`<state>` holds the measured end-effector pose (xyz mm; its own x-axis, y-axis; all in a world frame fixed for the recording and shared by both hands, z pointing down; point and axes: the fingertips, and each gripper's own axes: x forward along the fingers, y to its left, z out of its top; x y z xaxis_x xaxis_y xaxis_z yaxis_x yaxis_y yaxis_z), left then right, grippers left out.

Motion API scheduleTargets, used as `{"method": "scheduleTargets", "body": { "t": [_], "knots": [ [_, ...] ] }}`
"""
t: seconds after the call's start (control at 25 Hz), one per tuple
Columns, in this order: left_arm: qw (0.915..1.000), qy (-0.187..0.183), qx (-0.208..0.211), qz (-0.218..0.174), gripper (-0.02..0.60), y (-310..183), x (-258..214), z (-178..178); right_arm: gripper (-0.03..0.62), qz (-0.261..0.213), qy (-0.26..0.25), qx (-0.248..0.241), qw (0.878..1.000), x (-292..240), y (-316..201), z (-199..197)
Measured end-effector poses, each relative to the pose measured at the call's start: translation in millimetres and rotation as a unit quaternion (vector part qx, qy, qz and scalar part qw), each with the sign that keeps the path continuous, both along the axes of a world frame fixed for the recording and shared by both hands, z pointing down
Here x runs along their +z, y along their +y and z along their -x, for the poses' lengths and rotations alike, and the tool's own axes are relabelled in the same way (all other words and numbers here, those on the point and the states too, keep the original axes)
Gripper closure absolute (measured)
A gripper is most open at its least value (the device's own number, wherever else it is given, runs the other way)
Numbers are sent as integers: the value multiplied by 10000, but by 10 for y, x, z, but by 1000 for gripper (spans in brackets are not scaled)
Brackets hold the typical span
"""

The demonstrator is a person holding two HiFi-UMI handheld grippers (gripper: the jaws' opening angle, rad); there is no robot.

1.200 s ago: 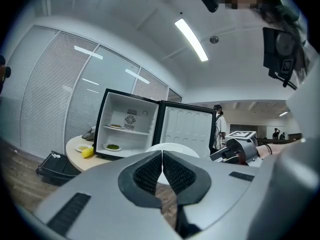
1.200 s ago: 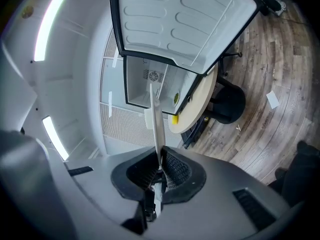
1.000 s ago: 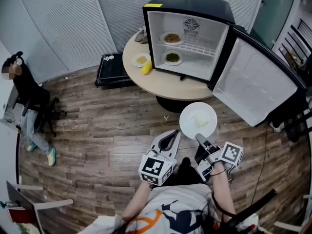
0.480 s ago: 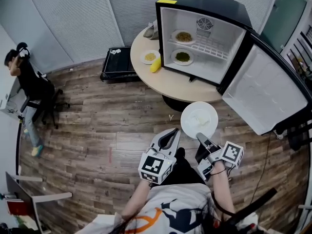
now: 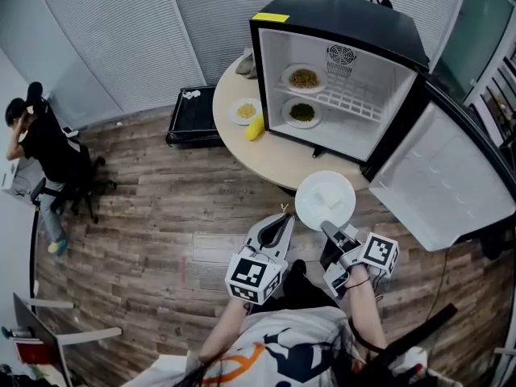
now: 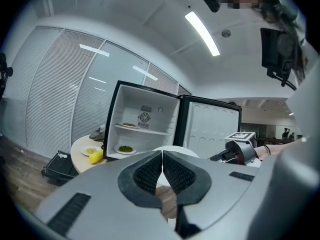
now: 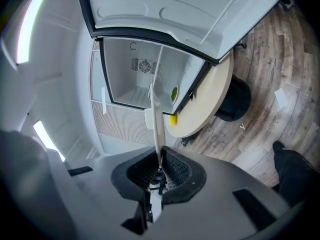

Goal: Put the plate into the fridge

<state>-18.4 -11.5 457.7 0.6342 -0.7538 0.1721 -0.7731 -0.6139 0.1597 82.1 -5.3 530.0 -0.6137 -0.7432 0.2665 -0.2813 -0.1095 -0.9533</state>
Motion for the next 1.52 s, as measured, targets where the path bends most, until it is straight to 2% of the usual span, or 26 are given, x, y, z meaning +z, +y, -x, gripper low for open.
{"method": "scheduleTargets", "body": {
  "t": [0.44,0.76,1.12,1.36,1.52],
  "knots": [
    [9998,-168,-16,-51,569,-910,-29,-328,568,-62,-21,-60,10000,28,-967,-271],
    [9997,-246,36,-14,568,-1294,37,-465,568,33,-91,-162,9998,139,-1327,-299],
    [9997,-217,127,65,568,-1593,72,-447,568,113,-11,-103,9999,208,-1522,-289],
    [9972,-256,695,33,568,-1951,70,-541,568,164,84,330,9993,223,-1796,-324],
    [9918,-214,1257,-41,568,-2234,-17,-654,568,245,133,764,9967,228,-2003,-334]
  ]
}}
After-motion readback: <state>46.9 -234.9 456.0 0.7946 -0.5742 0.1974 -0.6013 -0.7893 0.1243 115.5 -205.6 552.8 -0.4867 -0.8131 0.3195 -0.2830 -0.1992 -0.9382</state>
